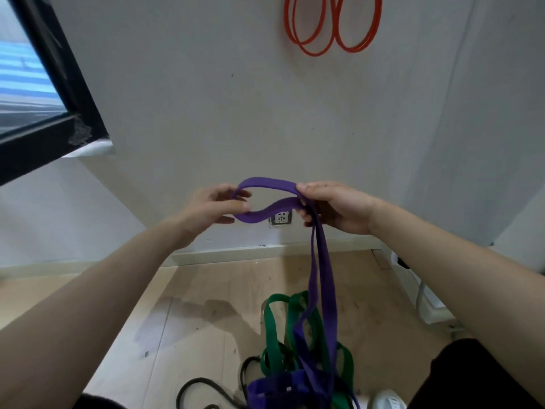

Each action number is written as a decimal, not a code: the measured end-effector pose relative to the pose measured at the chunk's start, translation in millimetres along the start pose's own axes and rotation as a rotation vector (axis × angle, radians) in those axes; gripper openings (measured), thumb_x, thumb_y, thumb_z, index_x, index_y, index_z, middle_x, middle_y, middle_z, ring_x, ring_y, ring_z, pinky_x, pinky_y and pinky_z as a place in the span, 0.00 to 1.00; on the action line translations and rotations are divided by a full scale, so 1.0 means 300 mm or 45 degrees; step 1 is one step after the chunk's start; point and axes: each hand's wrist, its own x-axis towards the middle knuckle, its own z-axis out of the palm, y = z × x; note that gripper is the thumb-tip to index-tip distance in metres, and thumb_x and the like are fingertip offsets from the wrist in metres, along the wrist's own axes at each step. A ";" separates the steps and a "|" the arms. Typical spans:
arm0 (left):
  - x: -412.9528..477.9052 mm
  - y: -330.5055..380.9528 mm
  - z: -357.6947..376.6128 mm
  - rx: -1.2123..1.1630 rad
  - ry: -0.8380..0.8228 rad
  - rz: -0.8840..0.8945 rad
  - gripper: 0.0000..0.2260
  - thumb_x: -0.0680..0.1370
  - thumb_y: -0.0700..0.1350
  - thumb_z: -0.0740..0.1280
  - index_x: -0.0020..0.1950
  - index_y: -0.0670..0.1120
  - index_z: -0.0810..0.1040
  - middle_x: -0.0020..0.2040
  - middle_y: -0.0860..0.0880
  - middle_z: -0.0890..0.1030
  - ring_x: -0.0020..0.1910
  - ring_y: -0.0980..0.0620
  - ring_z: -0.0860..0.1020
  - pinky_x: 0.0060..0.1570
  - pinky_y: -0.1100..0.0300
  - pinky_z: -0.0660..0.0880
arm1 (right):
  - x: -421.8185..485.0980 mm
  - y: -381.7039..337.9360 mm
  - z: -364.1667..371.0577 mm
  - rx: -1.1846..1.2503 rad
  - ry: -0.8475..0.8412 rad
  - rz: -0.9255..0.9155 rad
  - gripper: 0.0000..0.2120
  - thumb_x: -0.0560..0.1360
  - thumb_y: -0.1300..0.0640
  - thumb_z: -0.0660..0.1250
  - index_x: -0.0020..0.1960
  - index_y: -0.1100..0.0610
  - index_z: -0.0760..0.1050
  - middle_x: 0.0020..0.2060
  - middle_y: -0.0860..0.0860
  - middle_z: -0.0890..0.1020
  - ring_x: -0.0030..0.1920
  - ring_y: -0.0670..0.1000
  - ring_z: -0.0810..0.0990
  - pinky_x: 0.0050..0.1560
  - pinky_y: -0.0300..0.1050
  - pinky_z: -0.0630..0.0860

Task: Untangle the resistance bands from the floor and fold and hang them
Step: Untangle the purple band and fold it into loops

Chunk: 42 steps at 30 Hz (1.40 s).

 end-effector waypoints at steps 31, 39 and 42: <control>-0.034 0.097 0.090 0.125 -0.208 0.275 0.13 0.71 0.48 0.76 0.53 0.45 0.85 0.47 0.45 0.86 0.45 0.52 0.82 0.50 0.61 0.79 | -0.008 0.019 0.014 -0.124 -0.443 0.026 0.11 0.80 0.51 0.63 0.53 0.57 0.78 0.55 0.59 0.82 0.61 0.59 0.80 0.67 0.57 0.73; -0.012 0.146 0.023 -0.419 0.177 0.351 0.03 0.75 0.44 0.73 0.47 0.47 0.84 0.39 0.50 0.81 0.39 0.53 0.80 0.48 0.61 0.80 | 0.002 0.104 -0.013 -0.294 -0.431 0.267 0.29 0.73 0.32 0.67 0.59 0.56 0.79 0.58 0.51 0.83 0.65 0.56 0.78 0.74 0.63 0.66; 0.004 0.128 -0.028 -0.468 0.333 0.356 0.03 0.78 0.45 0.70 0.48 0.48 0.84 0.39 0.49 0.80 0.39 0.54 0.80 0.47 0.61 0.78 | -0.016 0.098 -0.027 -0.142 -0.313 0.206 0.21 0.76 0.39 0.65 0.54 0.57 0.78 0.51 0.55 0.84 0.58 0.56 0.81 0.69 0.60 0.72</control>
